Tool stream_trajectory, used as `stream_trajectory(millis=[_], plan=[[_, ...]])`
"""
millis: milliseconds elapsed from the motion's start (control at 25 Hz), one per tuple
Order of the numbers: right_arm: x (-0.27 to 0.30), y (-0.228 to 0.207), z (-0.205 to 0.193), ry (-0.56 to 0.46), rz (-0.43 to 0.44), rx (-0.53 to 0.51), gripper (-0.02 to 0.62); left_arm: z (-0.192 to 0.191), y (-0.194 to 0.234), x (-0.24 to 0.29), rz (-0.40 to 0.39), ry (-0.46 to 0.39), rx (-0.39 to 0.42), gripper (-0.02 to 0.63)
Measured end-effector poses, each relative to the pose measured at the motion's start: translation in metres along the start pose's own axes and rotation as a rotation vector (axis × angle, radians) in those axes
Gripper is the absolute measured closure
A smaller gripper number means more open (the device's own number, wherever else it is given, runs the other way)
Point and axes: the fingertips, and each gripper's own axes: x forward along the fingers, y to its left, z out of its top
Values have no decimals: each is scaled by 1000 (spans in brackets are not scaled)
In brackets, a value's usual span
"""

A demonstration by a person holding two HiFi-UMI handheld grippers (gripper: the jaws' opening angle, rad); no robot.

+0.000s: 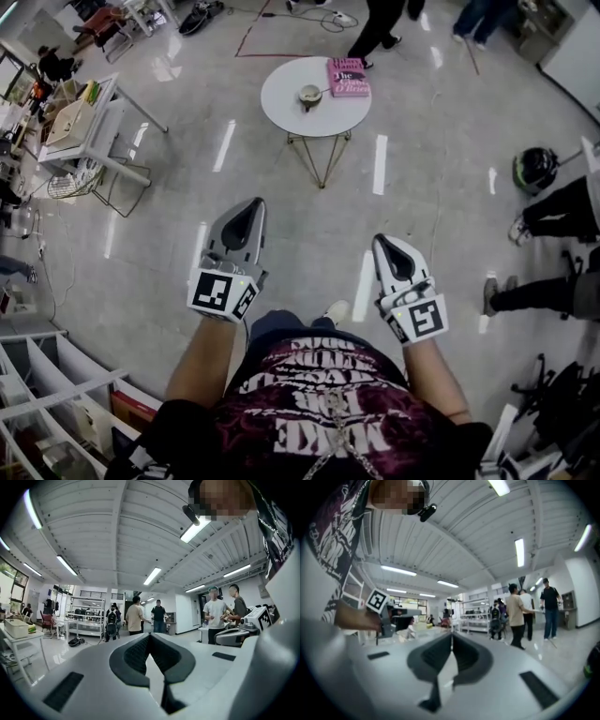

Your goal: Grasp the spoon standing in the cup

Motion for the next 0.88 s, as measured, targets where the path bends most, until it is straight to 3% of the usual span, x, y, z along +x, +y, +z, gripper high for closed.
stream_trajectory(millis=[120, 320, 880], plan=[[5, -1, -1, 3, 16, 14, 563, -12, 15, -12, 84, 32, -16, 581], [18, 5, 0, 5, 36, 7, 563, -25, 20, -30, 115, 52, -36, 581], [78, 24, -6, 24, 18, -21, 563, -50, 45, 10, 20, 31, -44, 581]])
